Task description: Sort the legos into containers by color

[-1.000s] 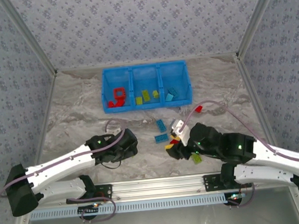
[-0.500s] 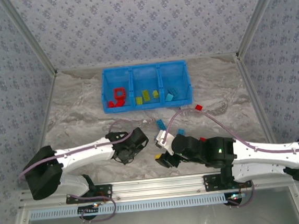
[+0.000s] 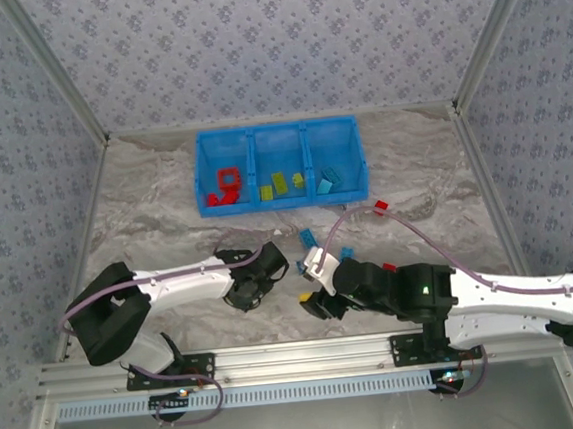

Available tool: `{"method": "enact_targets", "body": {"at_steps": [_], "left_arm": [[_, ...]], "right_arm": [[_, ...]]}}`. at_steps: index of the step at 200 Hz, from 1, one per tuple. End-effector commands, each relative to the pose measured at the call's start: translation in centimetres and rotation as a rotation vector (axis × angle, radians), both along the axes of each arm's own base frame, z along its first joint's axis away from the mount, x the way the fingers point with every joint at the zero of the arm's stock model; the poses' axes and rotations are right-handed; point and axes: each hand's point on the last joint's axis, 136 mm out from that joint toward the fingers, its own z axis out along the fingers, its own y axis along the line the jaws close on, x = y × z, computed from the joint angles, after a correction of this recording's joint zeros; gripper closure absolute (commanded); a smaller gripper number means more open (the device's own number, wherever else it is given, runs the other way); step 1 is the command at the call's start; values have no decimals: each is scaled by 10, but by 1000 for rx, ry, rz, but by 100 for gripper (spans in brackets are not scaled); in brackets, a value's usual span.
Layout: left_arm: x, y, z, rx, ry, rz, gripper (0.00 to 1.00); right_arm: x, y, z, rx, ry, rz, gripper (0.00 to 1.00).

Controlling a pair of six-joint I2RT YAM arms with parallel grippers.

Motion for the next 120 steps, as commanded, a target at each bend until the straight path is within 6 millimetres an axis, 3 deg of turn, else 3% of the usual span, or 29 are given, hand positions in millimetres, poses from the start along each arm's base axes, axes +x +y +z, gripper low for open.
{"method": "enact_targets", "body": {"at_steps": [1,20,42,83,105,120], "left_arm": [[6,-8,0,-14,-15,-17,63],[12,-11,14,-10,-49,-50,65],[33,-27,52,-34,-165,-152,65],[100,-62,139,-32,-344,-397,65],[140,-71,157,-17,-347,-478,70],[169,-71,158,21,-349,-502,70]], "right_arm": [[3,-3,4,29,-6,-32,44],[5,-5,8,40,-13,-45,45],[9,-10,23,78,-37,-70,45],[43,-22,63,169,-120,-224,44],[69,-29,82,227,-151,-336,44],[87,-32,91,257,-160,-403,44]]}}
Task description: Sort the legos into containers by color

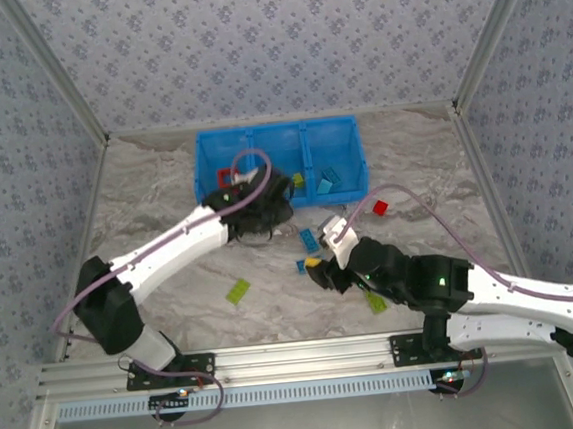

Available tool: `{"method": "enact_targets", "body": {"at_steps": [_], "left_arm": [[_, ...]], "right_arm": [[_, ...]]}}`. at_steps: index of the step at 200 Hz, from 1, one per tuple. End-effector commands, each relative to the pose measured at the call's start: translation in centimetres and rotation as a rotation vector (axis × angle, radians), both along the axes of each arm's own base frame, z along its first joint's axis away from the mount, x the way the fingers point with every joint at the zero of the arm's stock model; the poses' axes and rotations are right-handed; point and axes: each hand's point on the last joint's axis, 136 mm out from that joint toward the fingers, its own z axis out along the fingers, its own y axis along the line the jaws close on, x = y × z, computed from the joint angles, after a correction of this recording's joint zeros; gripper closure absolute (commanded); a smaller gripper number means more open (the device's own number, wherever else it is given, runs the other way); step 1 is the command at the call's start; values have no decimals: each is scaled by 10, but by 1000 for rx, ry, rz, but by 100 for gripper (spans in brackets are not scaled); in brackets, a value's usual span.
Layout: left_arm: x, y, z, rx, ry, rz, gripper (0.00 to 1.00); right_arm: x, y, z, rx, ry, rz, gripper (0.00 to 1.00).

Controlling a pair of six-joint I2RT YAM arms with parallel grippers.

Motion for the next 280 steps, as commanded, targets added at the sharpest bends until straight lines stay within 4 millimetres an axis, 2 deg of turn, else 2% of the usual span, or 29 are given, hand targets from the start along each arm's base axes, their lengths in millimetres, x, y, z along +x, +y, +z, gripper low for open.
{"method": "enact_targets", "body": {"at_steps": [1,35,69,93,129,176,220,244,280], "left_arm": [[30,8,-13,172,11,-142,70],[93,-9,-22,189,15,-208,67],[156,-18,-34,189,5,-221,67],[183,-25,-54,193,25,-235,67],[194,-32,-89,148,91,-236,67],[205,-42,-97,97,66,-247,64],[202,-37,-118,89,130,-229,57],[200,-36,-106,85,120,-236,51],[201,-31,-57,79,40,-222,49]], "right_arm": [[31,-7,36,112,-51,-145,44],[58,-1,44,132,-32,-207,44],[62,6,42,133,-12,-204,44],[62,4,36,139,9,-214,44],[61,-3,30,144,22,-230,44],[62,-3,21,136,42,-224,44],[61,-6,14,129,63,-235,43],[62,-10,9,118,71,-251,42],[62,-17,7,105,79,-273,42]]}}
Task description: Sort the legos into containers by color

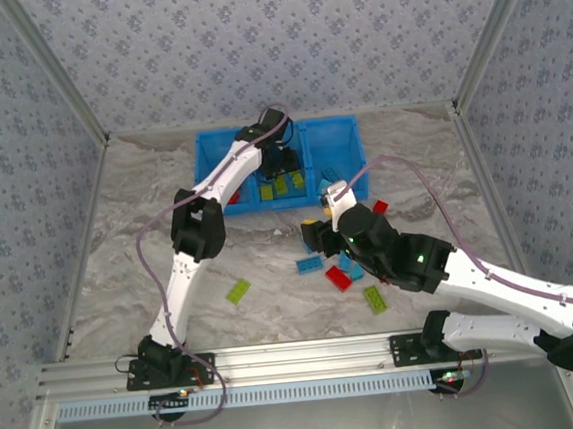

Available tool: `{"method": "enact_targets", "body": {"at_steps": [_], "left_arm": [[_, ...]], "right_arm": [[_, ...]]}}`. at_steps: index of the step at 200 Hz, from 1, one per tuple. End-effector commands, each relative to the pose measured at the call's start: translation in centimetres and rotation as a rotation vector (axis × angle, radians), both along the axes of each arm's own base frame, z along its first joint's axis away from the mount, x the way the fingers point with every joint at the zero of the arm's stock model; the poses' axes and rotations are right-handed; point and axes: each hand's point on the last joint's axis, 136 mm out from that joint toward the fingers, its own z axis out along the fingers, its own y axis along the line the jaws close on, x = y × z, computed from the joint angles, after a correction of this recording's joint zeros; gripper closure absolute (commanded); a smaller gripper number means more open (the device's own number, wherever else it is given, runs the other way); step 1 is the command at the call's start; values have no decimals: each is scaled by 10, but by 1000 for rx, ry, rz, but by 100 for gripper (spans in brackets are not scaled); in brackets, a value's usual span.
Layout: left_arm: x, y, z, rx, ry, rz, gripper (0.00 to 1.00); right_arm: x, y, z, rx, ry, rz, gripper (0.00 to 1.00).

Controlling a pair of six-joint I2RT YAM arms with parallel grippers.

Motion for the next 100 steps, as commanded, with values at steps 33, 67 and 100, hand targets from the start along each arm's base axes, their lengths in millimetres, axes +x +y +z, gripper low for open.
{"method": "enact_targets", "body": {"at_steps": [33,67,100], "left_arm": [[-6,21,141,-40,-232,62,51],[-47,43,229,-70,-407,76,52],[-127,51,271,-132,-510,-62,51]], "right_arm": [[2,-29,-1,-23,28,-109,43],[3,-50,-8,-64,70,-194,45],[1,-63,-20,-95,117,-244,45]]}}
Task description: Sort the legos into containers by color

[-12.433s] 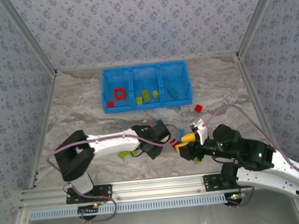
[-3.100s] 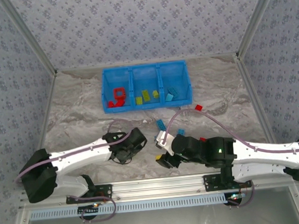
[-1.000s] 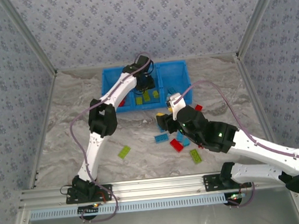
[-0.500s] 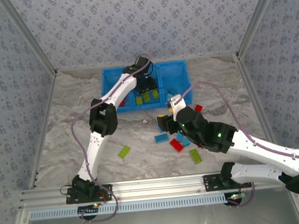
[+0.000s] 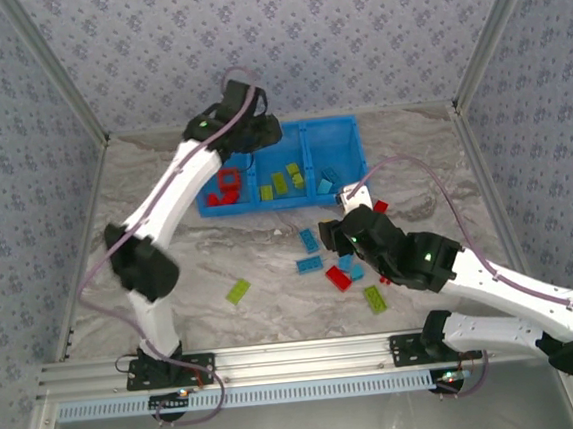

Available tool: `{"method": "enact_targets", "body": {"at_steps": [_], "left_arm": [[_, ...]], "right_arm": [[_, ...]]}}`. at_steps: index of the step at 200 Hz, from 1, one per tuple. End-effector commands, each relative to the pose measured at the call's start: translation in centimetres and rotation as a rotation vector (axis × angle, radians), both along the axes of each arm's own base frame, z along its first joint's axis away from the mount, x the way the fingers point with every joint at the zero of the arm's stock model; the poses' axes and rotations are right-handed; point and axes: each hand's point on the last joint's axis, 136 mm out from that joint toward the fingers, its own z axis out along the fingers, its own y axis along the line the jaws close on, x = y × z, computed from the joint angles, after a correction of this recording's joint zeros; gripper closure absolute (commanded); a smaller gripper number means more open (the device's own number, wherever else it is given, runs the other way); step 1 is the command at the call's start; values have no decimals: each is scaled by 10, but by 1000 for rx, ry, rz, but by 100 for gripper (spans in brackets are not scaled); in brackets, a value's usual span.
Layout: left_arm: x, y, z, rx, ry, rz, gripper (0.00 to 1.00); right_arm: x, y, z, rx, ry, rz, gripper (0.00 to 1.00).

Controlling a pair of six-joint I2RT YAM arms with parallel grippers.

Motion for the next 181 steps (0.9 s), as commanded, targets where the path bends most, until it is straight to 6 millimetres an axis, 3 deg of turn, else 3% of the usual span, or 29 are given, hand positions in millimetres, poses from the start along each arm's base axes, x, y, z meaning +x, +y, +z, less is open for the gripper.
{"method": "enact_targets", "body": {"at_steps": [1,11,29,56,77,104,120,142,181], "left_arm": [[-51,2,32,-4,-106,-102,51],[-75,-1,46,-36,-153,-168,50],[-125,-8,53,-69,-181,-299,49],[-196,-16,49,-78,-212,-467,49],[-234,-20,39,-96,-228,-532,49],[-257,-17,7,-75,-201,-519,49],[-266,-18,-11,-65,-179,-513,49],[-280,-24,-18,-46,-194,-533,49],[-293,-33,-23,-38,-216,-560,50]], "right_arm": [[-1,-21,1,-13,29,-89,45],[-2,-25,-3,-20,42,-107,45],[-3,-33,-11,-43,66,-141,46],[0,-54,-28,-57,147,-257,47],[4,-61,-37,-44,194,-290,48],[6,-56,-47,-36,227,-273,48],[4,-51,-64,-63,281,-264,47],[4,-46,-89,-82,370,-271,45],[11,-39,-127,-67,498,-331,33]]}}
